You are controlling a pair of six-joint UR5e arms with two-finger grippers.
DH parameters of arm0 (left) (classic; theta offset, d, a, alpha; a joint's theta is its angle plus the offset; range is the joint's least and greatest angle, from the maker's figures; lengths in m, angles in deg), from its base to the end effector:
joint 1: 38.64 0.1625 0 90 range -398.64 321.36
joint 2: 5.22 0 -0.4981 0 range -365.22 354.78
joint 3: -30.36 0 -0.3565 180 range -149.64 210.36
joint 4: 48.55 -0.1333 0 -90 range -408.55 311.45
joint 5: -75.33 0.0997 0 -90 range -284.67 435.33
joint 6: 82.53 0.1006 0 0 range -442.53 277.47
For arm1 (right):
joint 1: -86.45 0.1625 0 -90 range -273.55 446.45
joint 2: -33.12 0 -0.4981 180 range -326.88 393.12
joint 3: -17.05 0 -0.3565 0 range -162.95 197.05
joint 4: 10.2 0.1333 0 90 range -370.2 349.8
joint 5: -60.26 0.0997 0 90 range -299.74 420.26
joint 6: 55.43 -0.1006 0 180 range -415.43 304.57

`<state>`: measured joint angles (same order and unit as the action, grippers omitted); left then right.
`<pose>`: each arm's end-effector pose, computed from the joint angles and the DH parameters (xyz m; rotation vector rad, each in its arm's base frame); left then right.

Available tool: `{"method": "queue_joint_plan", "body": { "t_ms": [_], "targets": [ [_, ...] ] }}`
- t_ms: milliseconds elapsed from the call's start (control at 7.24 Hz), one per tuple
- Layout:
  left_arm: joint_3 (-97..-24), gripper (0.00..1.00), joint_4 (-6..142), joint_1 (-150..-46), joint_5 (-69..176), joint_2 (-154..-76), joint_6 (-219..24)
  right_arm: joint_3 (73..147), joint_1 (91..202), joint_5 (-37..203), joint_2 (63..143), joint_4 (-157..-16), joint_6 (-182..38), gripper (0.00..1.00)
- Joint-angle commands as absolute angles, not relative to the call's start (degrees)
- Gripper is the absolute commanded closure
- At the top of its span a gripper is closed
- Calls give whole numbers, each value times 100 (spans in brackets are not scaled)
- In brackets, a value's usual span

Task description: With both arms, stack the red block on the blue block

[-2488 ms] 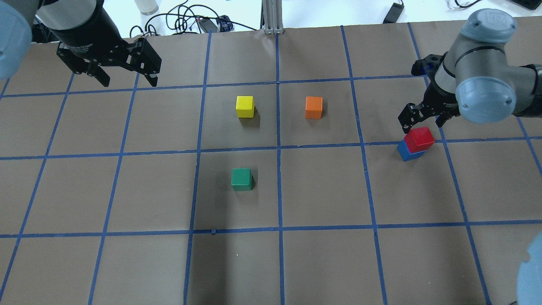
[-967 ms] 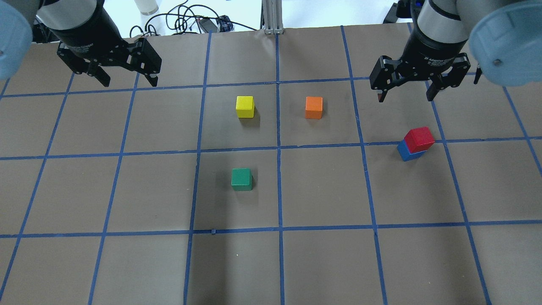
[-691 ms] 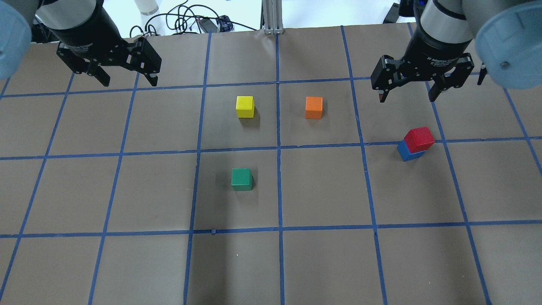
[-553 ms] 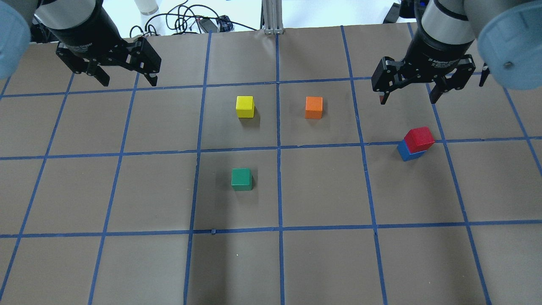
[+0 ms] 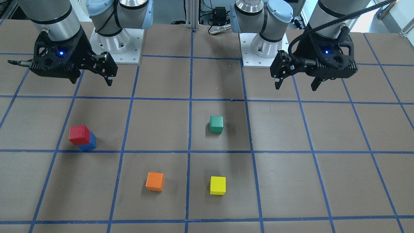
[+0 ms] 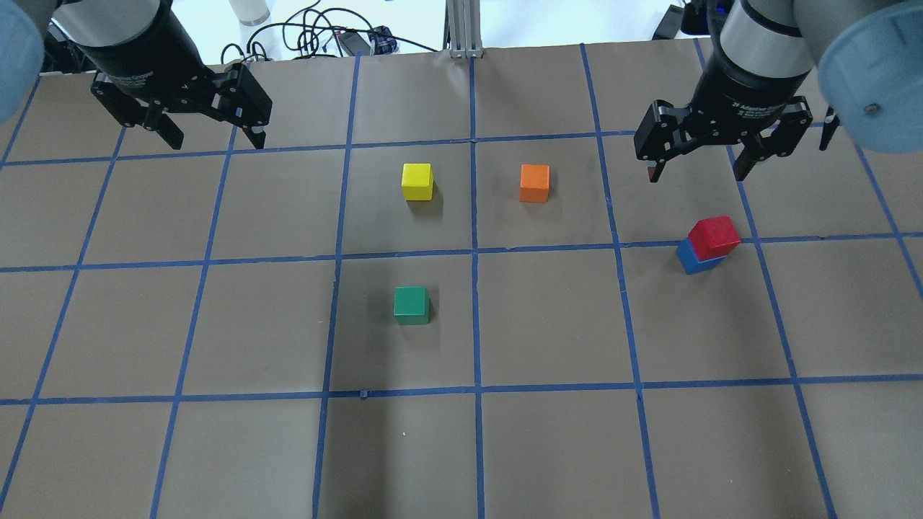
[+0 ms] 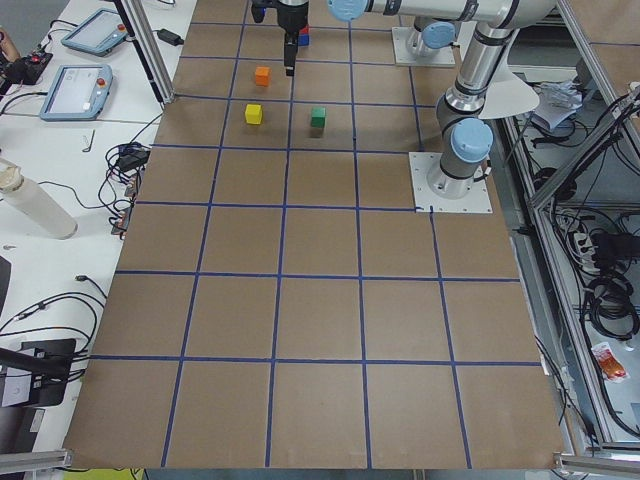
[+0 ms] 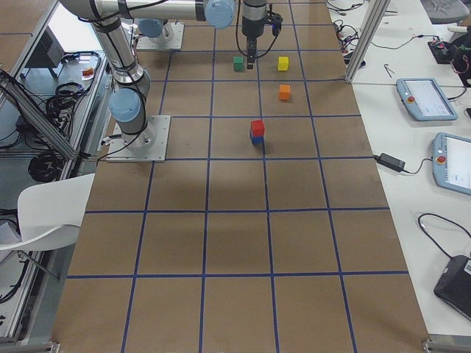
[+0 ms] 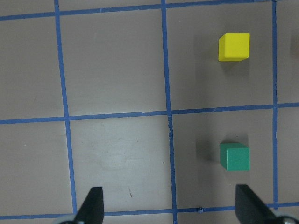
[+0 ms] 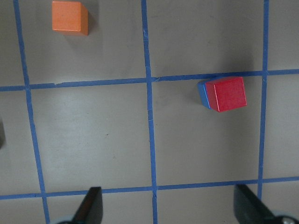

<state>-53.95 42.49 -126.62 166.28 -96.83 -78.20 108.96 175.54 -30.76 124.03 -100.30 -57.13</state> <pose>-0.1148 -0.4788 0.5906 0.0622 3.1204 -0.0813 0.1244 -0.4487 0.5522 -0.0709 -3.1228 -0.0243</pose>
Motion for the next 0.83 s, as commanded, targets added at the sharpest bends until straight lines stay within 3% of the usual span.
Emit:
{"method": "queue_joint_plan", "body": {
  "t_ms": [0, 691],
  "targets": [
    [-5375, 0, 4364, -12653, 16630, -9697, -7823, 10898, 17531, -3080, 12409, -10046, -5701, 0],
    [-5173, 0, 4523, -12635, 16621, -9785, -7823, 10854, 17548, -3062, 12453, -10029, -5701, 0]
  ]
}}
